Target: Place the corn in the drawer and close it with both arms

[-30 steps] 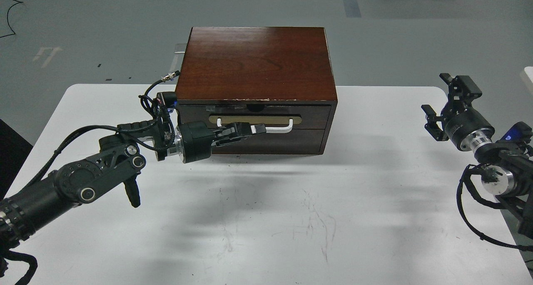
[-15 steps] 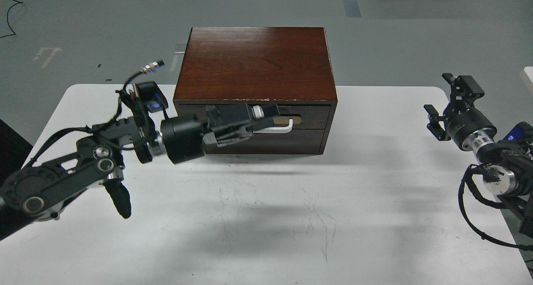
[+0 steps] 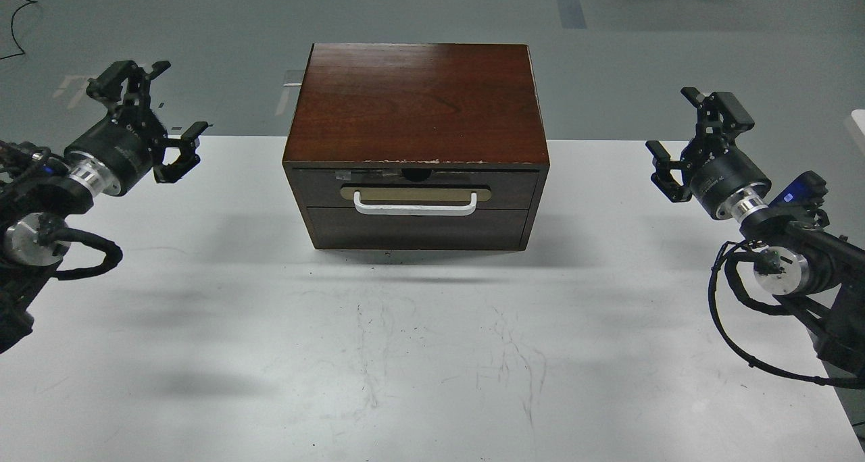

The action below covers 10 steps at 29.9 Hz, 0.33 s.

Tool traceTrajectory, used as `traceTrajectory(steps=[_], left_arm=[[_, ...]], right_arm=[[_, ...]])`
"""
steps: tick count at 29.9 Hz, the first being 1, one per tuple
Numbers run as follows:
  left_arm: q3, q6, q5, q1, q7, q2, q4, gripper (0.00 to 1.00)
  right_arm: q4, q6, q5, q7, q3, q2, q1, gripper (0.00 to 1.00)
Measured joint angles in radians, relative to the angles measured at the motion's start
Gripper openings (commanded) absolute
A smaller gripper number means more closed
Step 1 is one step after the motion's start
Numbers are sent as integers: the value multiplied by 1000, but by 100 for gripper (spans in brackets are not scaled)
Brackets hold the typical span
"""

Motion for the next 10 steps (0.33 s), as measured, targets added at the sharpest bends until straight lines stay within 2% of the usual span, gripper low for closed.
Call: traceTrajectory(steps=[5, 10], left_arm=[[-6, 1, -24, 65, -2, 0, 3, 98], [-6, 4, -32, 81, -9, -2, 3, 98]], right_arm=[[32, -50, 2, 0, 6, 13, 11, 100], [35, -80, 3, 0, 42, 34, 12, 100]])
